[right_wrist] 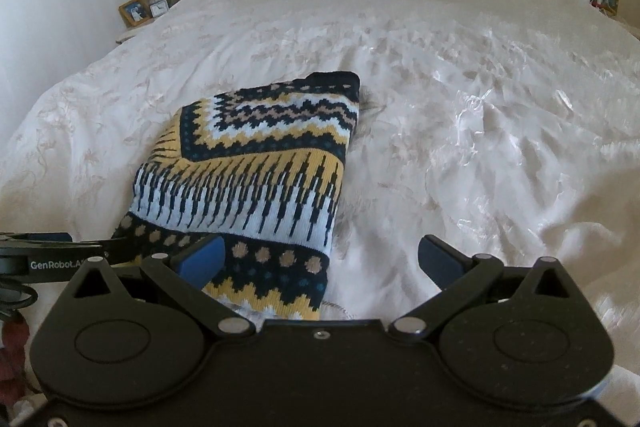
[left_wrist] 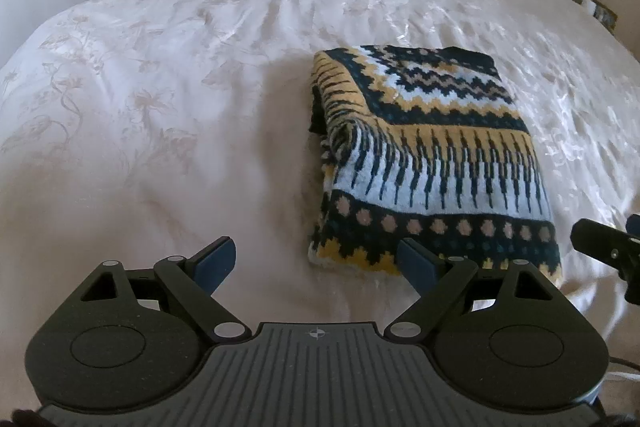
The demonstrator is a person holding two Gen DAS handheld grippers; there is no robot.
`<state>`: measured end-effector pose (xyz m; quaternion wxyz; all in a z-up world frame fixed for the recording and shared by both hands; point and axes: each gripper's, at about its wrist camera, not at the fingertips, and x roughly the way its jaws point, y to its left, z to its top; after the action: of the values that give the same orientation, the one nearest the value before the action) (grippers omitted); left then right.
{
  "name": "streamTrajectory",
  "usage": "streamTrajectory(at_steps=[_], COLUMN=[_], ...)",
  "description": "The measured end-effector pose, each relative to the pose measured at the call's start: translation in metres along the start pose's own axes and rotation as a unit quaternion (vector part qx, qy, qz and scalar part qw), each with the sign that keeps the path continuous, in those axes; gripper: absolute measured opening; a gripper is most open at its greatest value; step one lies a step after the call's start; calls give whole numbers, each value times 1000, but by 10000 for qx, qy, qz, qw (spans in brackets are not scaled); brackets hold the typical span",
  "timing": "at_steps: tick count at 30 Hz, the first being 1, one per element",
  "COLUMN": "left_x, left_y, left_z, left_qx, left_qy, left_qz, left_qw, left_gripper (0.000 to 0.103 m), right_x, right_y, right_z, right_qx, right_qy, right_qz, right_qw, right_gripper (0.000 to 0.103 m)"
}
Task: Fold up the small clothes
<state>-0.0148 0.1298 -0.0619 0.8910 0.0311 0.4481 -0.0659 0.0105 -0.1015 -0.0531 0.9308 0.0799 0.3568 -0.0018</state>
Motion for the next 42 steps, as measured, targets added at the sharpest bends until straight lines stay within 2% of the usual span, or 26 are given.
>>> streamTrajectory(at_steps=[16, 42], left_x=[1, -5], left_y=[-2, 9], left_z=[-3, -2], left_qx=[74, -144], left_qy=[51, 12], left_qz=[-19, 2], left_qw=[10000, 9999], left_gripper=[88, 88], right_x=[3, 7], right_y=[-4, -7], right_z=[0, -3], right_qx=[177, 328], right_qy=[86, 178], right_qz=[34, 14], right_qw=[9998, 9993], right_gripper=[102, 102])
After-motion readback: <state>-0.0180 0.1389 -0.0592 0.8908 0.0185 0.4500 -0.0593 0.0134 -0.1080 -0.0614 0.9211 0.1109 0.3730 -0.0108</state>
